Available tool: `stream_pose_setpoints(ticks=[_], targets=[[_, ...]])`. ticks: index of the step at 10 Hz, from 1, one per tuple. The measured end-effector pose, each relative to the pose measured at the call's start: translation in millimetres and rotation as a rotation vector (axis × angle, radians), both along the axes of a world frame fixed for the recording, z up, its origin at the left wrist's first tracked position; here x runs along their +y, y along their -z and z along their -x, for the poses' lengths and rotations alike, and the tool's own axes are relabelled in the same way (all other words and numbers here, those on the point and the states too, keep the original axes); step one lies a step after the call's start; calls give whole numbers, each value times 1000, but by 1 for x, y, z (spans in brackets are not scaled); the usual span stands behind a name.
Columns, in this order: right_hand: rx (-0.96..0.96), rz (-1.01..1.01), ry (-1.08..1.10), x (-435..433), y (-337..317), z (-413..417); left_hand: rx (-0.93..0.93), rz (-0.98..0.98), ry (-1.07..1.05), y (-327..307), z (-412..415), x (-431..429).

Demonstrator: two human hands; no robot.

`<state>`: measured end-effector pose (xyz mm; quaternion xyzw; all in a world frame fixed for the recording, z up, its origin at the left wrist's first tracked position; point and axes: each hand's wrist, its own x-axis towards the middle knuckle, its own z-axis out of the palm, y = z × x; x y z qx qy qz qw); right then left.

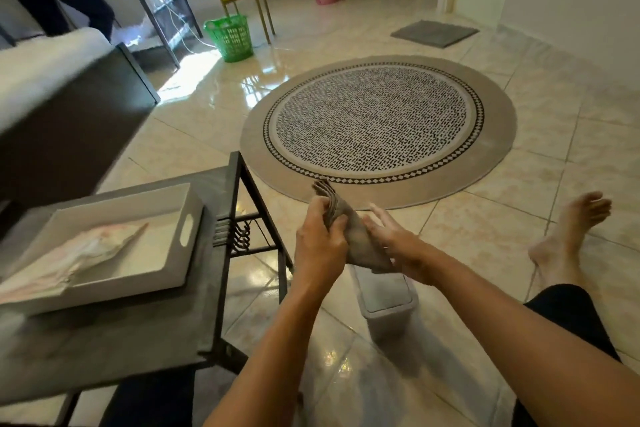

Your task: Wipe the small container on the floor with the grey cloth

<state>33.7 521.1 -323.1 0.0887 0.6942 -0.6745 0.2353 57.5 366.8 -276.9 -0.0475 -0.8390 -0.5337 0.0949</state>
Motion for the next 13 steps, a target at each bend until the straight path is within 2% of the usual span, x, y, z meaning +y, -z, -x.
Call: stream_pose_setpoints(ticks=[1,2,3,4,7,10,11,12,13], targets=[[51,420,-73,-20,-54,-9,88,-82,20,-54,-13,-23],[256,518,-14,-44,-101,-5,125,-95,-58,-97,-24,-60],[468,298,-71,-79,-139,-1,155,52,-213,-125,-33,-108],[594,86,-173,-122,-164,3,111,189,-363,-137,-34,-165],[768,-566,-453,-246,-163,16,-206,511,-501,-125,-21,-274],[905,-844,-464,-285,-144,21,-332,637,-479,-116,-5,-285],[919,-863,-437,-282,-142,21,-338,756,-470,-113,-4,-281],[910,-788,-360,-255,-155,19,-250,932,-535,-110,-11,-279],[909,-663,-279,-206,-177,12,5,834,-595,-109,-30,-278]])
